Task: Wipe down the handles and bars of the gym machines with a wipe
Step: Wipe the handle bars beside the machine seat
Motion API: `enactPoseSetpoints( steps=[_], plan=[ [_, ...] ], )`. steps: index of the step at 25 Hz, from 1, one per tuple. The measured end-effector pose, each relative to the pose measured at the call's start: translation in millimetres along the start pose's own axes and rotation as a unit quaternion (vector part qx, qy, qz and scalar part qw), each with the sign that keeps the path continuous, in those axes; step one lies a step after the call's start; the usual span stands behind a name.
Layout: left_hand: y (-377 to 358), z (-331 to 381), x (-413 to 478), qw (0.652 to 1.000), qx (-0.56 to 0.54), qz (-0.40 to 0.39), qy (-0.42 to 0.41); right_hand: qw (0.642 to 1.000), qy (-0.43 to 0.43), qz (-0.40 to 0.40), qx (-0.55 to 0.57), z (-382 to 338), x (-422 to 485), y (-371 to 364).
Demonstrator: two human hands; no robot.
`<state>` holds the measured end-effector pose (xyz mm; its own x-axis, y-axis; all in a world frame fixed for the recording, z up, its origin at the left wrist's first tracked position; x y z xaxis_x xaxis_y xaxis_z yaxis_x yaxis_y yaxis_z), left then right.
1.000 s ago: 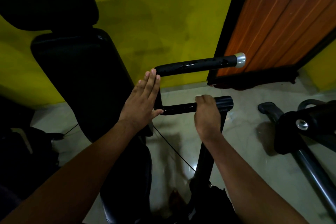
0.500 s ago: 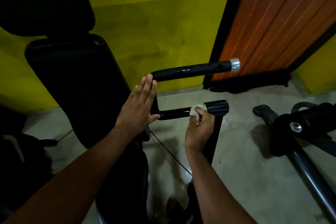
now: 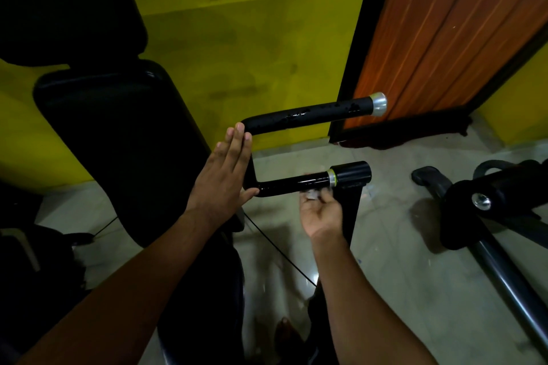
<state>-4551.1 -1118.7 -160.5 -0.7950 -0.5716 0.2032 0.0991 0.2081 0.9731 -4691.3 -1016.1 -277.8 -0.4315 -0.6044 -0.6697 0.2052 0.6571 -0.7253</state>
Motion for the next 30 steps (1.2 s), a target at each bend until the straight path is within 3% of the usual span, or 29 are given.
enactPoseSetpoints(
  steps=[3,5,9,10,12,15,16,20,23,24,27,30],
  plan=[
    [1,0,1,1.000,-0.005,0.005,0.000,1.000,-0.007,0.019,-0.010,6,0,4],
    [0,0,0,1.000,-0.011,0.007,-0.001,0.995,0.025,0.028,-0.089,17,-5,4],
    [0,-1,0,1.000,0.000,-0.001,0.002,0.928,0.170,0.076,-0.322,22,-22,19],
    [1,-1,0,1.000,0.003,-0.001,0.004,0.891,0.236,0.111,-0.372,12,-23,22],
    [2,0,0,1.000,0.017,-0.002,0.007,0.775,0.395,0.144,-0.471,-9,-28,20],
    [3,1,-2,1.000,0.022,-0.003,0.005,0.550,0.572,0.053,-0.606,-18,-45,3],
    [4,1,-2,1.000,0.023,-0.005,0.005,0.491,0.599,0.023,-0.633,-20,-45,-1],
    [6,-3,-1,1.000,0.011,-0.006,-0.007,0.358,0.572,0.007,-0.738,-12,-33,-17],
    [8,-6,-1,1.000,0.006,-0.009,-0.015,0.206,0.556,-0.094,-0.800,12,-35,-25],
    [8,-7,-1,1.000,0.009,-0.012,-0.018,0.181,0.549,-0.107,-0.809,10,-34,-27],
    [8,-8,-1,1.000,0.014,-0.014,-0.022,0.211,0.514,-0.063,-0.829,4,-32,-37],
    [8,-9,-2,1.000,0.010,-0.017,-0.020,0.135,0.513,-0.166,-0.831,34,-38,-37]
  ],
)
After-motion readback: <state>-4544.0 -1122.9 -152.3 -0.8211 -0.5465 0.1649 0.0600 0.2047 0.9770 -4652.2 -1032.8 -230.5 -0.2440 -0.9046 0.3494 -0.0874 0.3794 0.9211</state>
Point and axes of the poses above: each hand's wrist, its own x-axis towards the middle knuckle, its own y-axis out of the back of the hand, z = x × y, the point moved 5 cm from there along x, towards the middle knuckle, and after that the axes turned 6 degrees about -x, right-handed, at the moved point
